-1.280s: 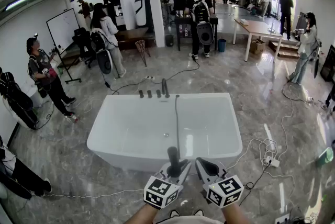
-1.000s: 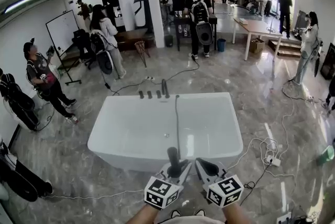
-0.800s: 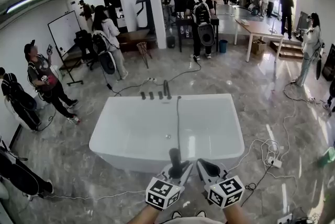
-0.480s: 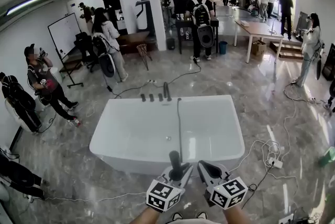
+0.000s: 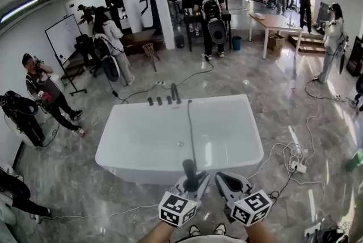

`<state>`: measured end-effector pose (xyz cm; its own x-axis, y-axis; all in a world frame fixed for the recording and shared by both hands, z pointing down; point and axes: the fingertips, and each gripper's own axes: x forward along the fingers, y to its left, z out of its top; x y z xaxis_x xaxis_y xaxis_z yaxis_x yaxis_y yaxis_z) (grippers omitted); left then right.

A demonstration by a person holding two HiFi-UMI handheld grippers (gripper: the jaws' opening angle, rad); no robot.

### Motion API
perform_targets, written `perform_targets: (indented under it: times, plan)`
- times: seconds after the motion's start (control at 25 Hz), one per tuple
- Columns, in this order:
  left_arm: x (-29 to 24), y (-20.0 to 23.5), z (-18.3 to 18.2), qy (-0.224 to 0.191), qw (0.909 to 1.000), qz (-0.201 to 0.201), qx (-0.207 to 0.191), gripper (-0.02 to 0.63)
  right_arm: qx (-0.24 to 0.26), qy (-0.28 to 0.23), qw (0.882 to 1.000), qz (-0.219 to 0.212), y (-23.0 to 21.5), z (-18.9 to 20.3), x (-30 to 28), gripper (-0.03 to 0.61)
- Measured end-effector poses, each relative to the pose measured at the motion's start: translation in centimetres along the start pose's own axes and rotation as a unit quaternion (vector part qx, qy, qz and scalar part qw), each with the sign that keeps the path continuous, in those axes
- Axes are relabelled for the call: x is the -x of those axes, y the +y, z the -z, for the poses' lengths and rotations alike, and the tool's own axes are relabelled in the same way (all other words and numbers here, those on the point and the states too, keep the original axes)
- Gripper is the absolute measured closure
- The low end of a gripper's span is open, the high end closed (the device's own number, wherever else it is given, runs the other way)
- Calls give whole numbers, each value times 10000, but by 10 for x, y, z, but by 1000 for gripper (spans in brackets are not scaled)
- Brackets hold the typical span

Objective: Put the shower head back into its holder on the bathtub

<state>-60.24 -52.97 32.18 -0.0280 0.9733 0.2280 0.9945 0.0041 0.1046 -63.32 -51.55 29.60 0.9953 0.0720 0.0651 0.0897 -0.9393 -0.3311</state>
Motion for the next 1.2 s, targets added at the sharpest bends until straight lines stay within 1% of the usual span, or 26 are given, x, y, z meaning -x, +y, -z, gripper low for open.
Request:
perform_targets:
  times: [0.2,0.52,0.68,0.76,0.88,1.0,1.08,1.2]
  plan:
    - [-7,-13,3,-6,10000,-14,-56,574,-155,-179,9990,382,-24,1,27,565]
    - [-37,-31,-5,23,10000,-25,-52,574,60,-372,9965,752,-65,-20,63,565]
    - [-55,-49,-11,12,9999,77,-125,574,240,-401,9958,782,-69,-28,74,565]
    - [-63,-60,-11,36,9997,170,-165,574,239,-426,9951,860,-74,-29,84,565]
    - [-82,-72,-18,32,9993,301,-241,574,99,-571,9918,1143,-101,-36,107,565]
    - [-103,-78,-25,33,9988,415,-252,574,-63,-738,9854,1532,-134,-45,131,565]
    - [-119,-82,-24,61,9984,510,-224,574,-111,-795,9810,1766,-153,-46,144,565]
    - [-144,-88,-18,95,9977,658,-150,574,-109,-776,9768,1991,-177,-42,152,565]
